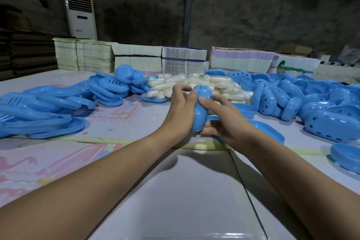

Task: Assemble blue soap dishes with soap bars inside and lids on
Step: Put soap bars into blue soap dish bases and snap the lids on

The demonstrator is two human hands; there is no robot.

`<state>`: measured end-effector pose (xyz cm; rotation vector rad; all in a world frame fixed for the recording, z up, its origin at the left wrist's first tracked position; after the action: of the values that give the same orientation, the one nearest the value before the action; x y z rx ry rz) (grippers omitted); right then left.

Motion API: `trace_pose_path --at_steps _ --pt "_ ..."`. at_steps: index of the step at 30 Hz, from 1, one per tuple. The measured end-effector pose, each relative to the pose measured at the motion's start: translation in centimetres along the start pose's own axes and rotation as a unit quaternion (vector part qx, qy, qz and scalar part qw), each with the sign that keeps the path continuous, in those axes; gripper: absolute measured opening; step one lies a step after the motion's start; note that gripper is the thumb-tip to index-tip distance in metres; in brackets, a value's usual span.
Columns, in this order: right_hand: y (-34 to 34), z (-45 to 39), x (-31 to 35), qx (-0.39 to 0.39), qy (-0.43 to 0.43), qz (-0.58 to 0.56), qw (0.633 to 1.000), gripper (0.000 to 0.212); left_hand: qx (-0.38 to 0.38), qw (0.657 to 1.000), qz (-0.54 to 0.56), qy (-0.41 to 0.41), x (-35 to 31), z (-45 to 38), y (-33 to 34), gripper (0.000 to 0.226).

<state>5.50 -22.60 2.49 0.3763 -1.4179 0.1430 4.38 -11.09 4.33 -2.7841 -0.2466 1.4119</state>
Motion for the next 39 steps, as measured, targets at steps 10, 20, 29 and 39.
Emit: trace_pose_path --at_steps 10,20,29,39 --pt "-1.2 0.0 0.2 -0.012 0.016 -0.067 0.998 0.047 0.142 0.966 0.194 -0.098 1.9 1.2 2.0 0.027" --pt "-1.1 0.7 0.8 -0.001 0.017 -0.048 0.999 0.041 0.15 0.965 0.208 -0.059 1.2 0.9 1.4 0.037" --pt "-1.4 0.7 0.8 -0.01 0.005 -0.043 0.999 0.047 0.168 0.959 0.207 -0.092 1.7 1.2 1.7 0.032" --pt "-1.3 0.7 1.6 -0.024 -0.053 0.053 0.997 0.042 0.24 0.952 0.181 -0.055 1.1 0.1 -0.1 0.054"
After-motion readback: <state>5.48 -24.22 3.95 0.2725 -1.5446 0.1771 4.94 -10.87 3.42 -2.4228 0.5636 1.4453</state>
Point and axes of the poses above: each hand's wrist, its own z-axis away from the middle knuckle, its own y-axis out of the palm, x = y × z, the point moved 8 cm from there along -z, towards the middle knuckle, and after that the axes turned 11 degrees about y, right-handed, at the moved point
